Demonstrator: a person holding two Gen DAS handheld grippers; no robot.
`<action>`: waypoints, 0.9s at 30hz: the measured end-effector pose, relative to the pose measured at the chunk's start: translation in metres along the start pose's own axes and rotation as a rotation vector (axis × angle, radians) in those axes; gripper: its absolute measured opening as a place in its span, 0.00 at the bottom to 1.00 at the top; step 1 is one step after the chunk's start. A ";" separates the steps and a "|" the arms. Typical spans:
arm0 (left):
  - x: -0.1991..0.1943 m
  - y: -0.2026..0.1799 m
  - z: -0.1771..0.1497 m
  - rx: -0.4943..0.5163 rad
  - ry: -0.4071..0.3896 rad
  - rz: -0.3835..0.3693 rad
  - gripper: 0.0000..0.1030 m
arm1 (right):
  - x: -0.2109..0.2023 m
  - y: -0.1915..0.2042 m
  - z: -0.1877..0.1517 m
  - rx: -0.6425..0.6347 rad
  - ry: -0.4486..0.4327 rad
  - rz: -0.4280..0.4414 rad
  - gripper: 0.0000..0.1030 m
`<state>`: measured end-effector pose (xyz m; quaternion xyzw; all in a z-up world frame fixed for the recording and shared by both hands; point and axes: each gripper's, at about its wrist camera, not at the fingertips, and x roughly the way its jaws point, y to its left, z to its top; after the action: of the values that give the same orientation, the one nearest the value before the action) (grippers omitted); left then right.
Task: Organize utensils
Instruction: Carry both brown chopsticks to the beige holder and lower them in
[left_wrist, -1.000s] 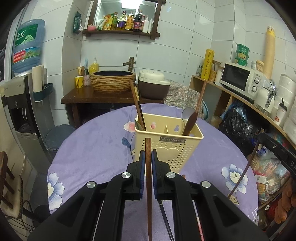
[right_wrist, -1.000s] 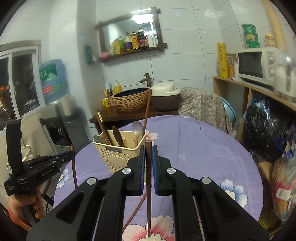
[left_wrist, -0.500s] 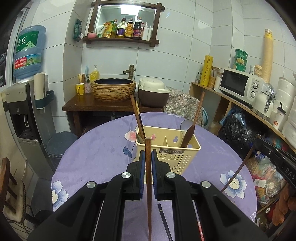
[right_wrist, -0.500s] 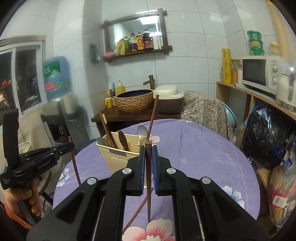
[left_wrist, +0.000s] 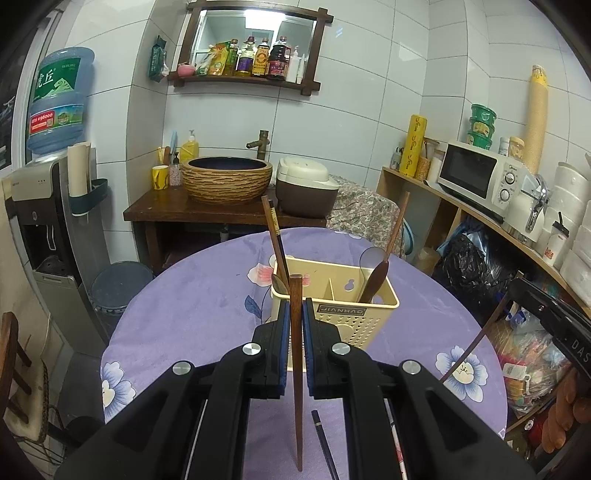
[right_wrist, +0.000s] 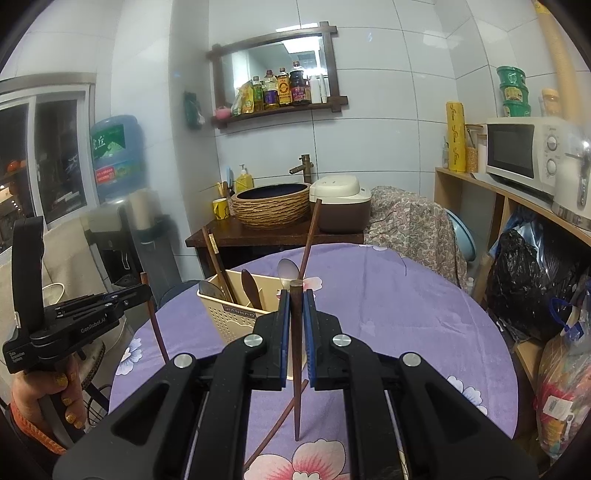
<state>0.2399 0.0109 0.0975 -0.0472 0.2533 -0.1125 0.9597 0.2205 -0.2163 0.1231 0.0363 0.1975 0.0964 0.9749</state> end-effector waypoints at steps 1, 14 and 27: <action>-0.001 0.000 0.001 0.003 -0.004 0.002 0.08 | 0.000 0.000 0.001 -0.002 0.000 0.001 0.08; -0.020 -0.001 0.050 0.001 -0.033 -0.085 0.08 | -0.003 0.008 0.053 -0.029 -0.020 0.075 0.08; -0.027 -0.016 0.161 -0.013 -0.207 -0.062 0.08 | 0.009 0.013 0.165 0.010 -0.168 0.049 0.08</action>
<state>0.2941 0.0077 0.2527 -0.0724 0.1520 -0.1352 0.9764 0.2912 -0.2070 0.2723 0.0541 0.1146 0.1159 0.9851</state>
